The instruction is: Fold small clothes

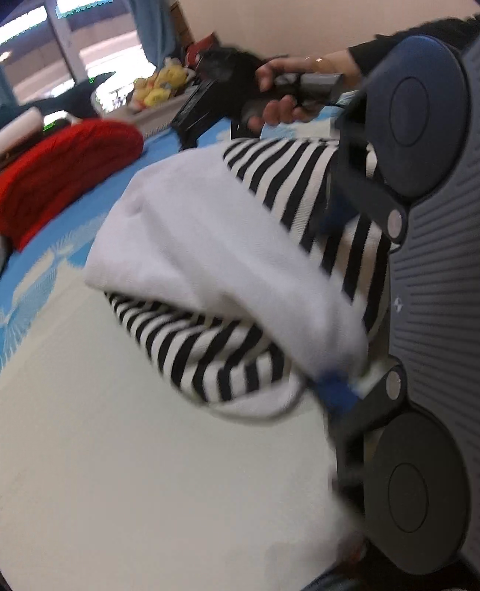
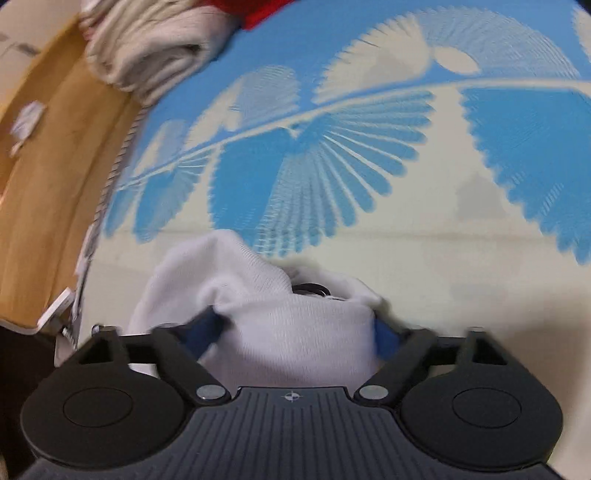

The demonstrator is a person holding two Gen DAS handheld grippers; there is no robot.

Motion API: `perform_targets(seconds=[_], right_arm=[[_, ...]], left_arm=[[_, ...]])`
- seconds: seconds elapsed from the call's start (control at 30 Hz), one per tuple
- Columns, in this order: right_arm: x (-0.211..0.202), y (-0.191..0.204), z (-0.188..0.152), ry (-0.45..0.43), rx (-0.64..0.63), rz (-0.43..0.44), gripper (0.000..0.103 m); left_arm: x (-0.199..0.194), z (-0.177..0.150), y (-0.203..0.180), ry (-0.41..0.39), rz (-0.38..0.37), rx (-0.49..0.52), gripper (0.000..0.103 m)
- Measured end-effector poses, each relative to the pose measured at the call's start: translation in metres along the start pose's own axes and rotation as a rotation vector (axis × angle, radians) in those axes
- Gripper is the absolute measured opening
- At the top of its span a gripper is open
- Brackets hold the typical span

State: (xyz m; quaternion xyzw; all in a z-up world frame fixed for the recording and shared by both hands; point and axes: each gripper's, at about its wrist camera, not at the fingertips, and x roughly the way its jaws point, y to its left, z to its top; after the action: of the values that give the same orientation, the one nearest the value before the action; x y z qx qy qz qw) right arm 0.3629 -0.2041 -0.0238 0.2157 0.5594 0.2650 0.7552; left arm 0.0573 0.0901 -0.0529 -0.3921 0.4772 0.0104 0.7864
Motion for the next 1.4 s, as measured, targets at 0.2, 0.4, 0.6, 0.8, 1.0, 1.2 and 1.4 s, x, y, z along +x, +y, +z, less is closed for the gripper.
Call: perform_targets(seconds=[0.2, 0.4, 0.6, 0.8, 1.0, 1.2, 1.4], right_arm=[[-0.01, -0.004, 0.009, -0.069, -0.027, 0.015, 0.035], [-0.03, -0.056, 0.027, -0.317, 0.16, -0.032, 0.032], [-0.066, -0.124, 0.003, -0.44, 0.3, 0.014, 0.026], [-0.071, -0.138, -0.026, -0.466, 0.302, 0.065, 0.025], [-0.077, -0.139, -0.022, -0.507, 0.301, 0.044, 0.025], [-0.087, -0.131, -0.028, -0.513, 0.331, -0.076, 0.049], [-0.142, -0.043, -0.053, -0.609, 0.064, -0.376, 0.084]], left_arm=[[0.02, 0.044, -0.014, 0.073, 0.052, 0.092, 0.036], [0.089, 0.168, -0.08, 0.006, 0.183, 0.295, 0.034], [0.211, 0.291, -0.195, 0.026, 0.218, 0.554, 0.034], [0.273, 0.312, -0.27, 0.008, 0.194, 0.756, 0.034], [0.271, 0.329, -0.257, -0.089, 0.236, 0.709, 0.07], [0.239, 0.353, -0.218, -0.19, 0.352, 0.609, 0.077], [0.149, 0.284, -0.21, -0.297, 0.298, 0.779, 0.103]])
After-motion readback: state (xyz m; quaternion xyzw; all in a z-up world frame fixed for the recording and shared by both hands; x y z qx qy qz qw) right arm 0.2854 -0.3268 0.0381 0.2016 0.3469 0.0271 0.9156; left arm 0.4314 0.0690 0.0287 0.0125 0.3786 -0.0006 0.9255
